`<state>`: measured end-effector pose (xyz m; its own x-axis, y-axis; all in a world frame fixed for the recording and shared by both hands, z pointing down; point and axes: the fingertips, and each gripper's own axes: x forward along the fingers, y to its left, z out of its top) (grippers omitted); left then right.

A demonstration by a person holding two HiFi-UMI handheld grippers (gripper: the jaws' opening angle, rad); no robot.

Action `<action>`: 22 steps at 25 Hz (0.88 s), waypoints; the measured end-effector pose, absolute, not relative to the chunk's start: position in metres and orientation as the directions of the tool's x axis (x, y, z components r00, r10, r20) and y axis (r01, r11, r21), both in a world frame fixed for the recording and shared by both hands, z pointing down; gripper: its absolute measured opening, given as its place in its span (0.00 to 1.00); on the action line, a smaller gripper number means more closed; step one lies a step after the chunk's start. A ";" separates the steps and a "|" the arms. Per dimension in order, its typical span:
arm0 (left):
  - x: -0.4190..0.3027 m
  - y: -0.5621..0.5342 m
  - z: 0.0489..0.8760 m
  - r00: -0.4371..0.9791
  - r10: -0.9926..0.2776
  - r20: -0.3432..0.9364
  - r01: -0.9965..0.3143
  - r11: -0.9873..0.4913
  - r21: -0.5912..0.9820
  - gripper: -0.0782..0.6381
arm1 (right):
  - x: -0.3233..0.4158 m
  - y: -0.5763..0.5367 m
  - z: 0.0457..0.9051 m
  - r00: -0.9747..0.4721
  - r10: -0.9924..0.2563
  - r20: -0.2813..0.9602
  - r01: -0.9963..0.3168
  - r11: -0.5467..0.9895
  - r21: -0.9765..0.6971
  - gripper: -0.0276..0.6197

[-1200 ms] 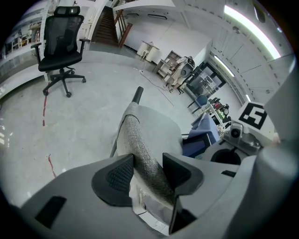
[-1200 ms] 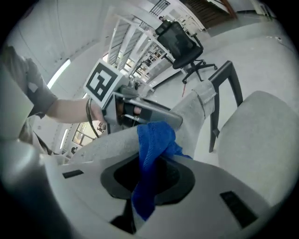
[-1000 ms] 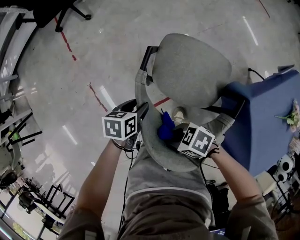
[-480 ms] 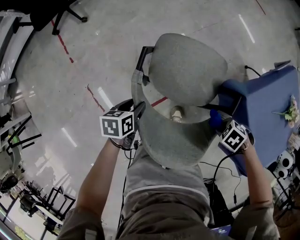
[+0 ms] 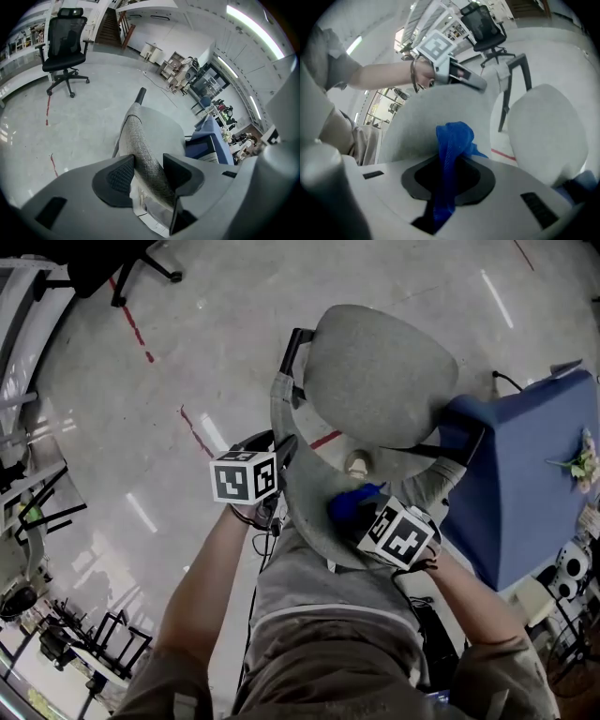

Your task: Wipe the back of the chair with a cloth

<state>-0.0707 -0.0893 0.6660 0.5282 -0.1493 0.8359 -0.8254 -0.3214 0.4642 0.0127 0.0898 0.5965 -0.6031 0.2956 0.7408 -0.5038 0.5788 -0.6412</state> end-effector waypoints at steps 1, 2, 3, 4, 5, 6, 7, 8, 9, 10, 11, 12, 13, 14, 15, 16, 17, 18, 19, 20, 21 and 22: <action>-0.071 -0.089 0.666 0.524 -0.145 0.839 -0.827 -0.324 0.460 0.41 | -0.006 0.078 0.587 -0.629 0.268 0.729 -0.486 0.596 -0.639 0.16; -0.071 -0.089 0.667 0.520 -0.141 0.842 -0.827 -0.329 0.456 0.41 | -0.022 0.064 0.579 -0.652 0.236 0.721 -0.477 0.611 -0.631 0.16; -0.071 -0.089 0.667 0.517 -0.138 0.845 -0.828 -0.334 0.452 0.41 | -0.035 0.048 0.573 -0.672 0.199 0.713 -0.478 0.619 -0.624 0.16; -0.071 -0.089 0.666 0.513 -0.135 0.848 -0.828 -0.338 0.447 0.41 | -0.045 0.034 0.569 -0.690 0.164 0.705 -0.484 0.620 -0.618 0.16; -0.071 -0.089 0.666 0.509 -0.133 0.850 -0.829 -0.340 0.444 0.41 | -0.052 0.022 0.566 -0.702 0.134 0.699 -0.492 0.619 -0.612 0.16; -0.070 -0.088 0.666 0.507 -0.132 0.852 -0.830 -0.340 0.442 0.41 | -0.056 0.014 0.565 -0.708 0.114 0.697 -0.499 0.618 -0.607 0.16; -0.070 -0.088 0.666 0.506 -0.132 0.852 -0.831 -0.339 0.441 0.41 | -0.058 0.011 0.565 -0.709 0.103 0.697 -0.503 0.619 -0.603 0.16; -0.070 -0.088 0.666 0.507 -0.134 0.851 -0.831 -0.338 0.442 0.41 | -0.057 0.012 0.565 -0.711 0.100 0.696 -0.504 0.617 -0.604 0.16; -0.070 -0.089 0.666 0.509 -0.137 0.850 -0.831 -0.337 0.443 0.41 | -0.054 0.016 0.563 -0.716 0.103 0.690 -0.502 0.611 -0.612 0.16; -0.070 -0.089 0.666 0.511 -0.140 0.848 -0.830 -0.336 0.445 0.41 | -0.050 0.023 0.560 -0.725 0.111 0.680 -0.496 0.602 -0.626 0.16; -0.070 -0.090 0.666 0.512 -0.143 0.847 -0.831 -0.334 0.445 0.41 | -0.045 0.032 0.557 -0.732 0.122 0.670 -0.488 0.593 -0.641 0.16; -0.070 -0.091 0.667 0.513 -0.147 0.846 -0.831 -0.333 0.446 0.41 | -0.039 0.043 0.553 -0.736 0.135 0.664 -0.479 0.588 -0.651 0.16; -0.070 -0.091 0.667 0.512 -0.150 0.846 -0.832 -0.331 0.445 0.41 | -0.032 0.055 0.549 -0.735 0.151 0.661 -0.471 0.588 -0.658 0.16; -0.071 -0.091 0.667 0.511 -0.152 0.846 -0.833 -0.329 0.444 0.41 | -0.024 0.067 0.545 -0.731 0.167 0.661 -0.464 0.589 -0.662 0.16; -0.071 -0.091 0.667 0.507 -0.153 0.848 -0.836 -0.327 0.441 0.41 | -0.016 0.079 0.541 -0.726 0.181 0.663 -0.460 0.588 -0.665 0.16; -0.071 -0.090 0.667 0.503 -0.155 0.850 -0.839 -0.324 0.437 0.40 | -0.007 0.089 0.537 -0.722 0.194 0.664 -0.458 0.585 -0.669 0.16; -0.072 -0.090 0.667 0.497 -0.158 0.853 -0.843 -0.320 0.432 0.40 | 0.001 0.098 0.533 -0.719 0.206 0.663 -0.457 0.579 -0.675 0.16; -0.073 -0.090 0.666 0.492 -0.163 0.855 -0.847 -0.316 0.427 0.40 | 0.009 0.107 0.529 -0.717 0.219 0.662 -0.458 0.568 -0.684 0.16; -0.074 -0.090 0.665 0.488 -0.171 0.856 -0.851 -0.309 0.424 0.40 | 0.018 0.114 0.527 -0.713 0.229 0.663 -0.463 0.556 -0.690 0.16; -0.074 -0.089 0.664 0.484 -0.179 0.856 -0.856 -0.301 0.421 0.40 | 0.028 0.121 0.528 -0.706 0.236 0.668 -0.474 0.542 -0.694 0.16; -0.075 -0.089 0.663 0.480 -0.187 0.857 -0.860 -0.292 0.418 0.40 | 0.039 0.126 0.530 -0.696 0.241 0.676 -0.492 0.525 -0.694 0.16; -0.076 -0.088 0.661 0.475 -0.192 0.859 -0.864 -0.284 0.415 0.40 | 0.049 0.130 0.533 -0.686 0.245 0.685 -0.513 0.504 -0.694 0.16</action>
<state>-0.0762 -0.0881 0.6614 0.4750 -0.1920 0.8588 -0.8644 -0.2844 0.4146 0.0494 0.1302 0.5331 -0.6858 0.2452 0.6853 -0.5135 0.5043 -0.6943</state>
